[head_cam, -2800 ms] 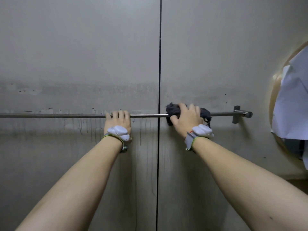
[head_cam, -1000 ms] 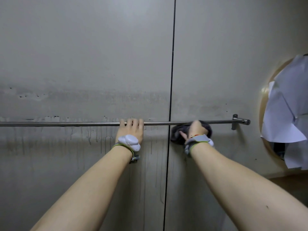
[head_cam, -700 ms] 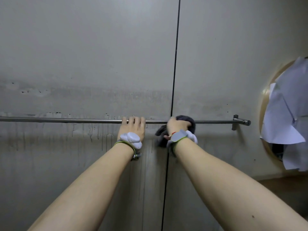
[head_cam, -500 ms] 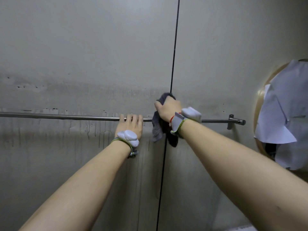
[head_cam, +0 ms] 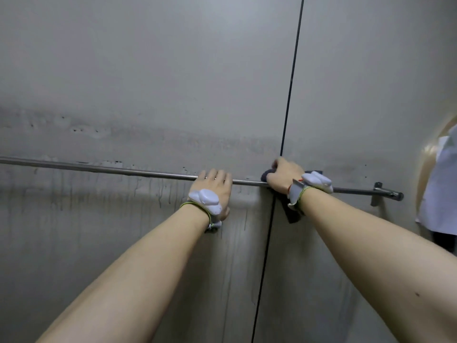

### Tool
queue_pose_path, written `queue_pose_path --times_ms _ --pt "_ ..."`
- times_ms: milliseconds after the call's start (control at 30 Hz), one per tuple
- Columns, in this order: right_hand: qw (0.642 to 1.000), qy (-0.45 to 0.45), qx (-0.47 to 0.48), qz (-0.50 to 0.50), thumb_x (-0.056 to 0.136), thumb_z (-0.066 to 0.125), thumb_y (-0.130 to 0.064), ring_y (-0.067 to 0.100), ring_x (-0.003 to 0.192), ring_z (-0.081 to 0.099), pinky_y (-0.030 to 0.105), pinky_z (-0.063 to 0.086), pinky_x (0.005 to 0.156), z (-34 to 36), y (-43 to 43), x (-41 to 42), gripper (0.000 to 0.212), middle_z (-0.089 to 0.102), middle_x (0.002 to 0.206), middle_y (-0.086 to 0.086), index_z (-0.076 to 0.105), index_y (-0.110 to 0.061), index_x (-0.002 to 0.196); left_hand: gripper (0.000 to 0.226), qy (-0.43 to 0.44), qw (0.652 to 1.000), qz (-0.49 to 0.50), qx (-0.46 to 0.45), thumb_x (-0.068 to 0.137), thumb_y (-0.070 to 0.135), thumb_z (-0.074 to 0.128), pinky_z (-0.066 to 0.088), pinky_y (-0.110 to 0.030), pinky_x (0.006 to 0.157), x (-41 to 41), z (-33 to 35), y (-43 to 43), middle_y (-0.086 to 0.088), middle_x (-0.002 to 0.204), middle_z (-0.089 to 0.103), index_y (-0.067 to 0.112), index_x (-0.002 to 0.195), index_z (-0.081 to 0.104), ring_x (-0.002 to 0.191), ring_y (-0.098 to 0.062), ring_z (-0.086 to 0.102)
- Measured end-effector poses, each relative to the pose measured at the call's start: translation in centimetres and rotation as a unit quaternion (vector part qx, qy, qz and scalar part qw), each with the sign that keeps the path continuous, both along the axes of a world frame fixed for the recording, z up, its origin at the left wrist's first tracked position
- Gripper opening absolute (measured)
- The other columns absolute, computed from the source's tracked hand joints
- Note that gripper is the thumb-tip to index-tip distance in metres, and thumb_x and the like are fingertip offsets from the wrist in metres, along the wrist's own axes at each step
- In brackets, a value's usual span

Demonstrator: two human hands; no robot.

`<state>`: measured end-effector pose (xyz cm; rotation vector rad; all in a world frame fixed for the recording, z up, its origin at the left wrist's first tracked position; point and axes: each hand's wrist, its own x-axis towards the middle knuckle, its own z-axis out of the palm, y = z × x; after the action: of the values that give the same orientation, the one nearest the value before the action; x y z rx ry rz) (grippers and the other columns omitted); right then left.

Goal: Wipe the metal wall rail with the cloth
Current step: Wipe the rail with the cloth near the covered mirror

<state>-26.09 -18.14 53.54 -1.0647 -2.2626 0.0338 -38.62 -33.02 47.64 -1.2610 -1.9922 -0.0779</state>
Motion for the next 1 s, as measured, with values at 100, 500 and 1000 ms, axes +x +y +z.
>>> queue_pose_path --times_ms 100,500,1000 --pt "0.993 0.028 0.003 0.117 0.082 0.047 -0.042 0.035 0.107 0.057 0.036 0.046 0.085 -0.8 -4.2 -4.8 0.041 0.064 0.116 0.012 0.061 -0.020 0.113 0.051 -0.021 0.994 0.091 0.054 0.085 0.032 0.052 0.032 -0.043 0.101 -1.5 0.0 -1.9 -0.010 0.126 0.049 0.009 0.130 0.041 0.117 -0.030 0.045" --pt "0.989 0.100 0.112 -0.010 0.089 0.040 -0.050 0.034 0.118 0.042 0.042 0.041 0.085 -4.8 0.4 0.2 0.036 0.054 0.115 0.014 0.055 -0.027 0.113 0.041 -0.008 0.992 0.121 0.044 0.090 0.020 0.043 0.035 -0.039 0.093 -4.7 -1.2 -4.0 -0.011 0.118 0.054 0.006 0.129 0.041 0.106 -0.028 0.051" --pt "0.969 0.040 0.175 0.170 0.093 0.044 -0.042 0.032 0.110 0.044 0.037 0.043 0.070 -5.1 -8.7 -8.6 0.033 0.053 0.110 0.011 0.050 -0.027 0.121 0.044 -0.003 0.994 0.096 0.043 0.093 0.023 0.041 0.034 -0.042 0.097 -4.9 -1.6 -4.7 -0.010 0.126 0.049 0.007 0.133 0.035 0.113 -0.030 0.049"
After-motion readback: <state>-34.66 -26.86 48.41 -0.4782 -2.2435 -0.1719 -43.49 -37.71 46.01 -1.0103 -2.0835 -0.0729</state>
